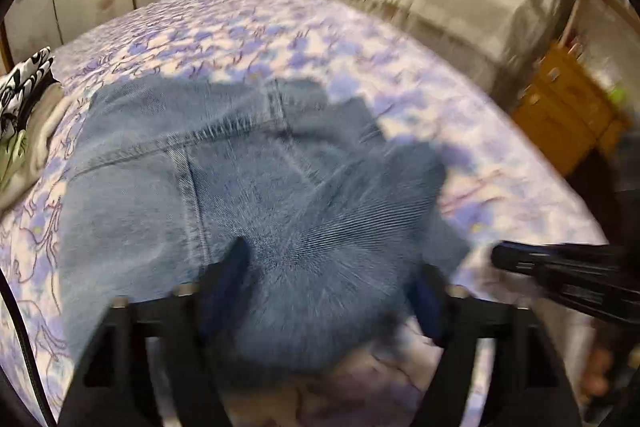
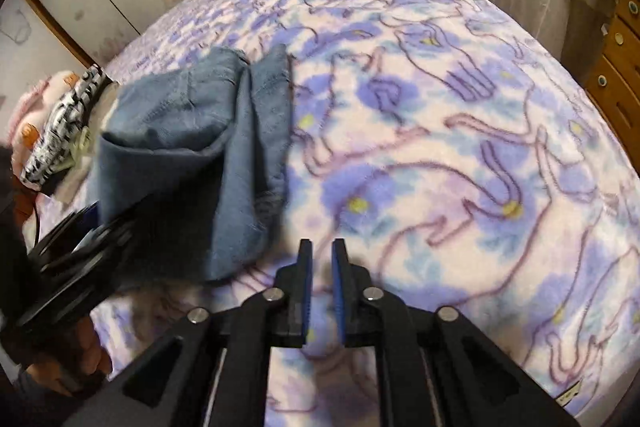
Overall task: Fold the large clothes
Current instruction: 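Fold the lifted jacket half over the other half with the left tool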
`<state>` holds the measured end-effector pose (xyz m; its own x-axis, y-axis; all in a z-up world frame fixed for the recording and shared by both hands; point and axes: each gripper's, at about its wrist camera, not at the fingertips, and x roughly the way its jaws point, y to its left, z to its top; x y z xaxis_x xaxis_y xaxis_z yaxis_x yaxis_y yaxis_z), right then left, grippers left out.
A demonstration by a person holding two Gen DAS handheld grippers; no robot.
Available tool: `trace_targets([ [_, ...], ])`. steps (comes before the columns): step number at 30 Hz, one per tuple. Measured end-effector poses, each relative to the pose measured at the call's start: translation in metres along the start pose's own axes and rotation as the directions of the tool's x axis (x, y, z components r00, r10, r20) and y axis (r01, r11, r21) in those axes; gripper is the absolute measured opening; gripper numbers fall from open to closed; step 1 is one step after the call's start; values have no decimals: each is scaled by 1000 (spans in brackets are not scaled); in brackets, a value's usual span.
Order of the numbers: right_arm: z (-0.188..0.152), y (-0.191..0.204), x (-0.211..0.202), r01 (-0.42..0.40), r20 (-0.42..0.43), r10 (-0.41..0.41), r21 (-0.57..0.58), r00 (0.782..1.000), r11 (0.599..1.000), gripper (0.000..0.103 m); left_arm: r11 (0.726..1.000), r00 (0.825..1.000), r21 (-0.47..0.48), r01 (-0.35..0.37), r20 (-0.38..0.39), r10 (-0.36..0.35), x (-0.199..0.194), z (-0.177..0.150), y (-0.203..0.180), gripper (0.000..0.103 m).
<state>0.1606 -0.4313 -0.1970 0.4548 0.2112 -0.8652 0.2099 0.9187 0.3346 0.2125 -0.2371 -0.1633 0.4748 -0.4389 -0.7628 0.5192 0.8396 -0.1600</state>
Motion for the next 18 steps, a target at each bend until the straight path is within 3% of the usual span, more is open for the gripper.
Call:
trace_targets([
  [3, 11, 13, -8, -51, 30, 51, -2, 998, 999, 24, 998, 997, -48, 37, 71, -34, -42, 4, 12, 84],
  [6, 27, 32, -18, -125, 62, 125, -6, 990, 992, 26, 990, 989, -121, 71, 141, -53, -72, 7, 39, 84],
  [8, 36, 41, -22, -165, 60, 165, -8, 984, 986, 28, 987, 987, -157, 34, 162, -8, -85, 12, 56, 84],
  [12, 50, 57, -11, -223, 0, 223, 10, 975, 975, 33, 984, 995, -167, -64, 63, 75, -83, 10, 91, 84],
  [15, 60, 60, 6, -269, -71, 273, 59, 959, 961, 33, 970, 998, -239, -55, -42, 46, -67, 5, 118, 84],
  [18, 65, 56, 12, -309, -90, 321, 123, 943, 943, 33, 955, 995, -290, -52, -99, 24, -54, -4, 136, 84],
])
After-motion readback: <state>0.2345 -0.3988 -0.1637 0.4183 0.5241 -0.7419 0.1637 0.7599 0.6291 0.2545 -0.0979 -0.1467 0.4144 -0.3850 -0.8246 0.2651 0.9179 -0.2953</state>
